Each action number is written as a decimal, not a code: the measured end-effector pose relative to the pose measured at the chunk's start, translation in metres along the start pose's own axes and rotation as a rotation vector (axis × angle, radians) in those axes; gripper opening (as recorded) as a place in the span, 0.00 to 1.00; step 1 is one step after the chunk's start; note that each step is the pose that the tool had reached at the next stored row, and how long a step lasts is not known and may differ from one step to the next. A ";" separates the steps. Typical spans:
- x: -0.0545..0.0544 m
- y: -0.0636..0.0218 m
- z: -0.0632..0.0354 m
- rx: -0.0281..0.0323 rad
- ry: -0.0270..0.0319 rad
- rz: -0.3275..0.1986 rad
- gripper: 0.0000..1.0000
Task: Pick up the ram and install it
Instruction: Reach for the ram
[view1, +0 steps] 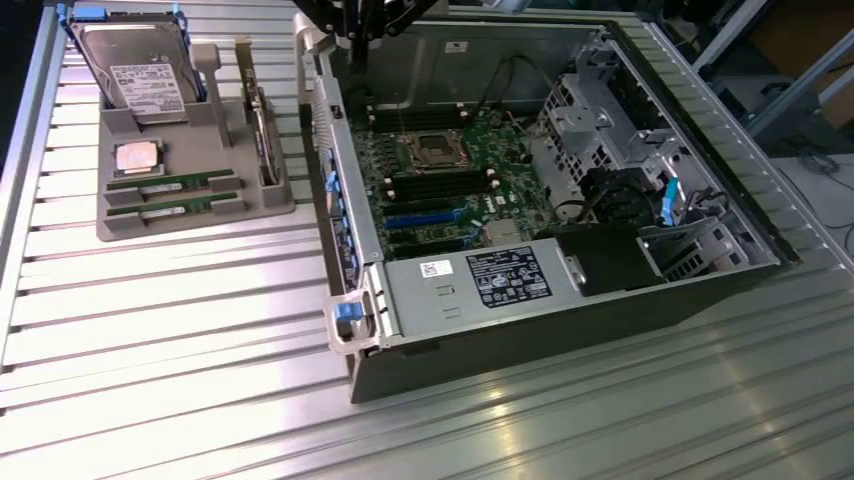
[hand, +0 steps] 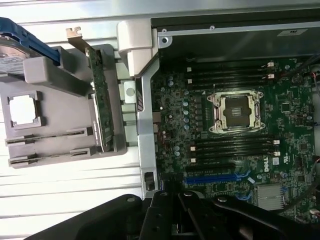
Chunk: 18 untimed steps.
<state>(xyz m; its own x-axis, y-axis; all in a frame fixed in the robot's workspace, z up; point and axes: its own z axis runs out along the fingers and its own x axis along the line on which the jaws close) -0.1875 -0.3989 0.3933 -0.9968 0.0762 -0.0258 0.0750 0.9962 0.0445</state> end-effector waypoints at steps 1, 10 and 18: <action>0.002 -0.0002 0.0000 -0.0001 -0.0001 0.000 0.11; 0.019 -0.0014 -0.0005 -0.0001 0.0000 0.000 0.11; 0.026 -0.0020 -0.0008 0.0000 0.0000 0.000 0.11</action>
<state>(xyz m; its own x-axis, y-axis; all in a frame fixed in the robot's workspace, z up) -0.2138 -0.3989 0.3933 -0.9968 0.0762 -0.0258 0.0750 0.9962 0.0444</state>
